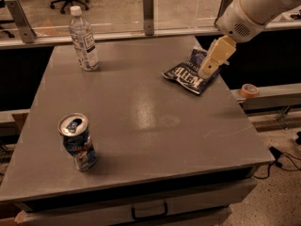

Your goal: Move blue chip bag near redbull can

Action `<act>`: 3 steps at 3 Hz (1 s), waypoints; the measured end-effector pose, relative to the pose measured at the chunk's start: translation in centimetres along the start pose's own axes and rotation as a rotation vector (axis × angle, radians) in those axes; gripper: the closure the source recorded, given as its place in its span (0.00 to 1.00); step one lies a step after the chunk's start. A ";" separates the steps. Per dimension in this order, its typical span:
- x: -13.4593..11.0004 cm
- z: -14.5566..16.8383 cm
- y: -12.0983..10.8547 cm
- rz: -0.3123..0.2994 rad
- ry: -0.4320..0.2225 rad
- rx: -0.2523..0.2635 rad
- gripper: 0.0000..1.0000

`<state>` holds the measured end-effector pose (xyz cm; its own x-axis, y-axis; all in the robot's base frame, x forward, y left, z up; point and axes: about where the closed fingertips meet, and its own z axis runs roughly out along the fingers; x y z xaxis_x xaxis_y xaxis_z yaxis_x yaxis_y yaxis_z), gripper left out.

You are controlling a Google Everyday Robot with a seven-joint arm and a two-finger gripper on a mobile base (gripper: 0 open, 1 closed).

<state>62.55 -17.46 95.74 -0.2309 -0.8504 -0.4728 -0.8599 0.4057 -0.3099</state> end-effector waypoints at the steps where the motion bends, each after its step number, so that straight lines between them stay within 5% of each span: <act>1: 0.0 0.0 0.0 0.000 0.000 0.000 0.00; 3: 0.4 2.2 -3.3 0.147 -0.109 0.051 0.00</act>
Offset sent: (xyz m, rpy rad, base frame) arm 0.0228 -0.0109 0.0006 0.0869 -0.0430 -0.1103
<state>66.33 -18.43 94.72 -0.2990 -0.7409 -0.6014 -0.7956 0.5416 -0.2716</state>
